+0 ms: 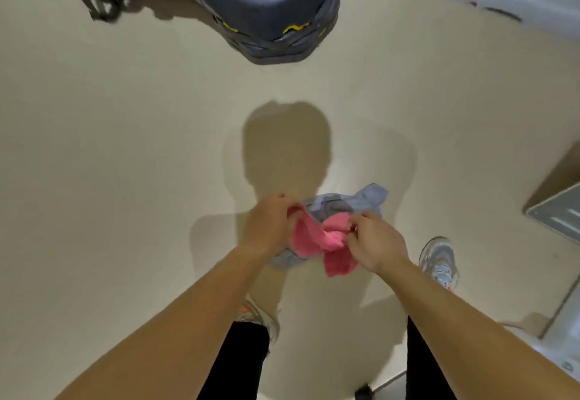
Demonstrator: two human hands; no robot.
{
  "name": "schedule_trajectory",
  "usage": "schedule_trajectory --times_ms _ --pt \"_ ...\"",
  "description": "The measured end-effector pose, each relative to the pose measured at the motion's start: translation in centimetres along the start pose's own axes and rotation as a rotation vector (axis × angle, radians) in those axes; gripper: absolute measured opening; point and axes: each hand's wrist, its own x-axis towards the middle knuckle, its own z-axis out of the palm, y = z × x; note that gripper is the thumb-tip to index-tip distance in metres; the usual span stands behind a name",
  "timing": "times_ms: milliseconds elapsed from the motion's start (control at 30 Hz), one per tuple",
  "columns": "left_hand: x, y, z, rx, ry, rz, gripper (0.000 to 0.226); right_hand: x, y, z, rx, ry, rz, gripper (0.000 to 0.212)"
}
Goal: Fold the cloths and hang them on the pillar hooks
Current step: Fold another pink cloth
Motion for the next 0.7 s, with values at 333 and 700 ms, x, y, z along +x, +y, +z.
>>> schedule_trajectory --times_ms 333,700 --pt "-13.9 27.7 -22.5 0.091 -0.145 0.5 0.01 -25.9 -7.2 -22.4 0.32 0.314 0.077 0.025" --pt "-24.7 44.9 -31.2 -0.185 -0.213 0.658 0.001 -41.5 -10.9 -36.7 0.613 0.659 -0.173 0.023"
